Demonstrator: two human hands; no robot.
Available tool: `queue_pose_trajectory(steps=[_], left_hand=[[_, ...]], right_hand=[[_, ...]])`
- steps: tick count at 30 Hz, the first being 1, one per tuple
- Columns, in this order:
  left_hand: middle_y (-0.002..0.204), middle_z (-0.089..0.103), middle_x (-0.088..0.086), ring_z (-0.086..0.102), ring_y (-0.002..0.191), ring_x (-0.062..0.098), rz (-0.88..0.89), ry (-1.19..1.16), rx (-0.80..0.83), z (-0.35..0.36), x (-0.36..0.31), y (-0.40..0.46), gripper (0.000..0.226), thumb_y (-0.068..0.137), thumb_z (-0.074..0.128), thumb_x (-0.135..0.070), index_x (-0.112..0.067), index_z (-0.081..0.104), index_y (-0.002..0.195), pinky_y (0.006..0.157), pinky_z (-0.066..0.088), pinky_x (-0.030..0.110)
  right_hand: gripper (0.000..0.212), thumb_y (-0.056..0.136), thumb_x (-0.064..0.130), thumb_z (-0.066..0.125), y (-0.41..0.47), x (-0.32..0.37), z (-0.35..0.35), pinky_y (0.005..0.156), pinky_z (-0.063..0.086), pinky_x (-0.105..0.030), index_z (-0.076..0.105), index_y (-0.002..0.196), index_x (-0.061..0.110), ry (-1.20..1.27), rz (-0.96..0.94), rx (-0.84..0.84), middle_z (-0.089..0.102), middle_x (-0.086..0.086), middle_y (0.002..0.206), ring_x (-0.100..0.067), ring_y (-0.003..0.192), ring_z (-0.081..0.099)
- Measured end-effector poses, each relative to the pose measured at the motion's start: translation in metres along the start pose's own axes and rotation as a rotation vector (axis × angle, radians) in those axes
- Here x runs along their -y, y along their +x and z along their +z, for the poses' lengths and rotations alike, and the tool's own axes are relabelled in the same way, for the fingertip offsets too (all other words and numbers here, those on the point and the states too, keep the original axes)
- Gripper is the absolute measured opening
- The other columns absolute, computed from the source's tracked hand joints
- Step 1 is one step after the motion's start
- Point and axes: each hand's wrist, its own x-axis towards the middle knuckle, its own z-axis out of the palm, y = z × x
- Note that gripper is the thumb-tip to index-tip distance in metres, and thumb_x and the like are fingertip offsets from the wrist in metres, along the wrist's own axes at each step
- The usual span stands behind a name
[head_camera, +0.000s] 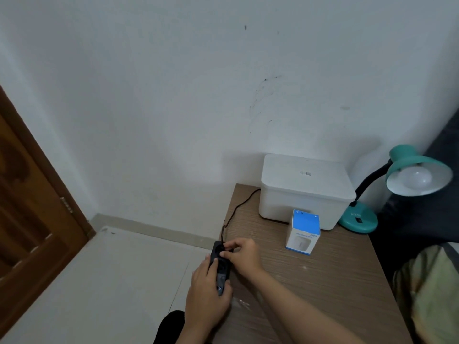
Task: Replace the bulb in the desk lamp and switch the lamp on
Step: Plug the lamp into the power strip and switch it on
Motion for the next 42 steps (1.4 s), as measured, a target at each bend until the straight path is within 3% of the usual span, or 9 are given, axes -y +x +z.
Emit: queue_pose_trajectory(steps=[2, 4, 9, 14, 19, 22, 26, 31, 42], left_hand=[[0.137, 0.049, 0.012, 0.048, 0.121, 0.03, 0.01, 0.03, 0.008, 0.0, 0.002, 0.0, 0.058, 0.071, 0.064, -0.028, -0.008, 0.054, 0.125, 0.093, 0.046, 0.037], [0.128, 0.056, 0.016, 0.053, 0.115, 0.033, 0.075, 0.139, 0.036, -0.001, 0.004, 0.001, 0.053, 0.072, 0.052, -0.032, -0.006, 0.058, 0.118, 0.09, 0.05, 0.042], [0.118, 0.063, 0.02, 0.06, 0.108, 0.034, 0.202, 0.372, 0.08, 0.004, -0.017, 0.001, 0.053, 0.065, 0.039, -0.029, -0.008, 0.063, 0.107, 0.083, 0.052, 0.049], [0.123, 0.06, 0.015, 0.057, 0.115, 0.032, 0.27, 0.299, 0.214, 0.041, -0.055, -0.001, 0.049, 0.067, 0.049, -0.035, -0.014, 0.058, 0.11, 0.093, 0.044, 0.047], [0.149, 0.031, 0.008, 0.022, 0.14, 0.023, 0.358, 0.134, 0.387, 0.091, -0.104, 0.001, 0.057, 0.081, 0.04, -0.042, -0.018, 0.042, 0.133, 0.114, 0.015, 0.043], [0.149, 0.032, 0.01, 0.026, 0.138, 0.024, 0.439, 0.104, 0.465, 0.125, -0.127, 0.007, 0.057, 0.081, 0.041, -0.044, -0.017, 0.044, 0.131, 0.113, 0.025, 0.047], [0.145, 0.038, 0.015, 0.038, 0.132, 0.031, 0.553, 0.1, 0.518, 0.161, -0.157, 0.021, 0.055, 0.082, 0.047, -0.044, -0.013, 0.047, 0.127, 0.108, 0.034, 0.046], [0.156, 0.012, 0.006, 0.015, 0.142, 0.022, 0.616, 0.211, 0.511, 0.188, -0.19, 0.047, 0.065, 0.088, 0.037, -0.049, -0.017, 0.023, 0.143, 0.113, 0.018, 0.045], [0.157, -0.004, 0.002, -0.006, 0.143, 0.016, 0.533, 0.275, 0.508, 0.23, -0.202, 0.078, 0.074, 0.085, 0.024, -0.057, -0.019, 0.009, 0.147, 0.114, -0.001, 0.043]], right_hand=[[0.019, 0.078, 0.004, 0.071, -0.005, -0.003, -0.004, 0.066, 0.057, -0.029, 0.07, 0.084, 0.022, 0.047, 0.007, 0.045, 0.067, 0.008, 0.076, -0.006, 0.062, 0.059], [0.024, 0.082, 0.003, 0.064, -0.018, -0.011, -0.011, 0.062, 0.052, -0.021, 0.071, 0.083, 0.026, 0.038, -0.032, 0.01, 0.067, 0.011, 0.072, -0.002, 0.06, 0.059], [0.019, 0.08, 0.013, 0.07, -0.062, -0.052, -0.043, 0.074, 0.05, -0.013, 0.073, 0.081, 0.031, -0.039, -0.065, -0.202, 0.069, 0.017, 0.077, 0.004, 0.083, 0.064], [0.025, 0.072, -0.001, 0.075, -0.092, -0.096, -0.092, 0.067, 0.045, -0.005, 0.073, 0.076, 0.024, -0.148, -0.099, -0.477, 0.066, 0.013, 0.074, 0.005, 0.078, 0.062], [0.018, 0.073, 0.002, 0.073, -0.095, -0.119, -0.148, 0.069, 0.046, -0.009, 0.073, 0.08, 0.019, -0.201, -0.045, -0.615, 0.063, 0.01, 0.076, 0.002, 0.08, 0.061], [0.015, 0.074, 0.002, 0.071, -0.091, -0.127, -0.182, 0.07, 0.047, -0.013, 0.074, 0.083, 0.014, -0.261, -0.053, -0.675, 0.067, 0.003, 0.078, -0.001, 0.071, 0.061], [0.016, 0.078, 0.004, 0.067, -0.072, -0.136, -0.222, 0.074, 0.051, -0.025, 0.072, 0.093, 0.007, -0.324, -0.011, -0.688, 0.07, -0.007, 0.089, -0.019, 0.08, 0.066], [0.03, 0.082, 0.007, 0.06, -0.036, -0.14, -0.262, 0.09, 0.048, -0.029, 0.064, 0.111, 0.005, -0.346, -0.007, -0.642, 0.067, -0.012, 0.108, -0.025, 0.101, 0.062], [0.052, 0.089, 0.011, 0.054, 0.029, -0.161, -0.3, 0.113, 0.014, -0.023, 0.04, 0.139, 0.009, -0.405, 0.01, -0.531, 0.033, -0.013, 0.151, -0.025, 0.143, 0.024]])
